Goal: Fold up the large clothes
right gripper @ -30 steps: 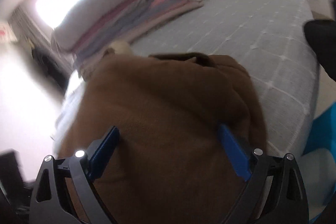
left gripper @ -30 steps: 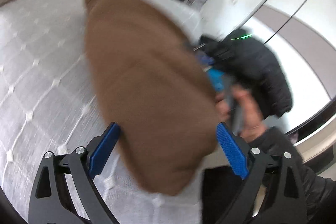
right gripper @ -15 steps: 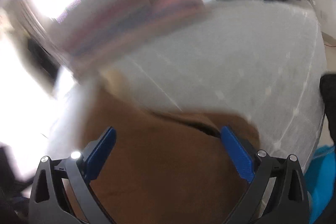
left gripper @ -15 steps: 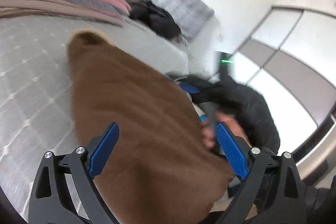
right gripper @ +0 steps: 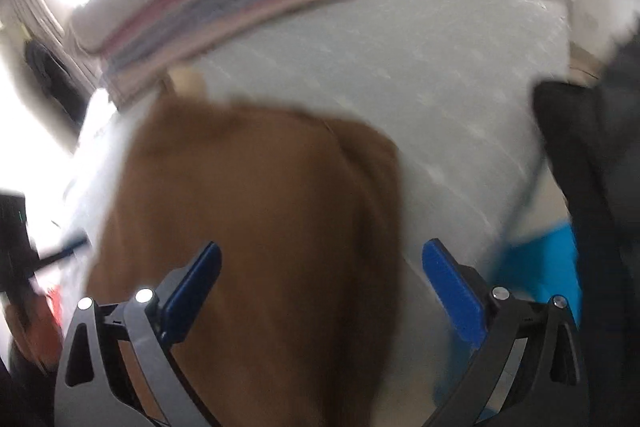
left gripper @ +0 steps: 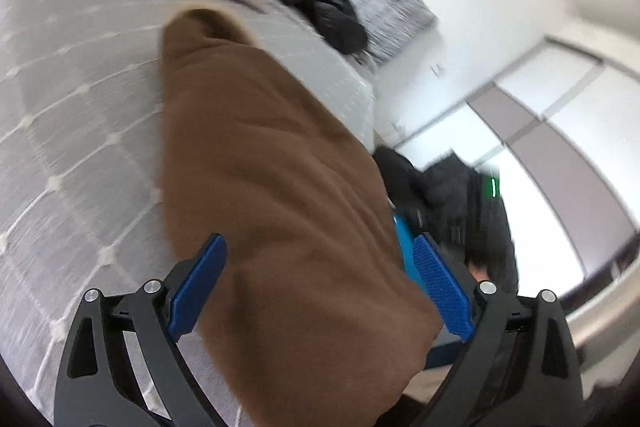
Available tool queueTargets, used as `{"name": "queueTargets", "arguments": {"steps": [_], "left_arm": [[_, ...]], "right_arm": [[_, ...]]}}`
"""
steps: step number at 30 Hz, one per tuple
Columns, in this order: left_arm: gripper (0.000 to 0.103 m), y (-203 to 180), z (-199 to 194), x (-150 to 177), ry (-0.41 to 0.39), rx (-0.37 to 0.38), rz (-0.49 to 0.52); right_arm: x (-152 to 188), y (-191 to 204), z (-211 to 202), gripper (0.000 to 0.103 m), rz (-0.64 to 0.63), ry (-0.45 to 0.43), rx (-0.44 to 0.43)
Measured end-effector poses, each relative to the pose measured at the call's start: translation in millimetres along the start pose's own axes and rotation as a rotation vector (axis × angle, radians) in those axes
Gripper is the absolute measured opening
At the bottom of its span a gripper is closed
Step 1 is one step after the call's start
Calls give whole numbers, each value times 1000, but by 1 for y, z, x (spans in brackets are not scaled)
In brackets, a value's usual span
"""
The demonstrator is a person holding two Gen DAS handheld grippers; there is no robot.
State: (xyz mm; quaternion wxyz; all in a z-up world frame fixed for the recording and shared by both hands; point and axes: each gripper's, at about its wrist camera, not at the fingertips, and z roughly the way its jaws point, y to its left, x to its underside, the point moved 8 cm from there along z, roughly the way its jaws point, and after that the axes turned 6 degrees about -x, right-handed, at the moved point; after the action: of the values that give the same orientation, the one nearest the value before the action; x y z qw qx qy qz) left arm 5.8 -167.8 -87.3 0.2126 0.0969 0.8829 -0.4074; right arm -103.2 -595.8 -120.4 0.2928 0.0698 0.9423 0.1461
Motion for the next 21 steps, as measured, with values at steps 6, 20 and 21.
{"name": "queueTargets", "arguments": {"steps": [6,20,21], "left_arm": [[90,51,-1,5,39,-73,-186],[90,58,34,51,218,18,-286],[90,54,34,51,222,35,-277]], "right_arm": [[59,-34,7,97,205,122,-129],[105,-9,30,97,477,349,-585],[106,-3,28,97,469,364,-612]]}}
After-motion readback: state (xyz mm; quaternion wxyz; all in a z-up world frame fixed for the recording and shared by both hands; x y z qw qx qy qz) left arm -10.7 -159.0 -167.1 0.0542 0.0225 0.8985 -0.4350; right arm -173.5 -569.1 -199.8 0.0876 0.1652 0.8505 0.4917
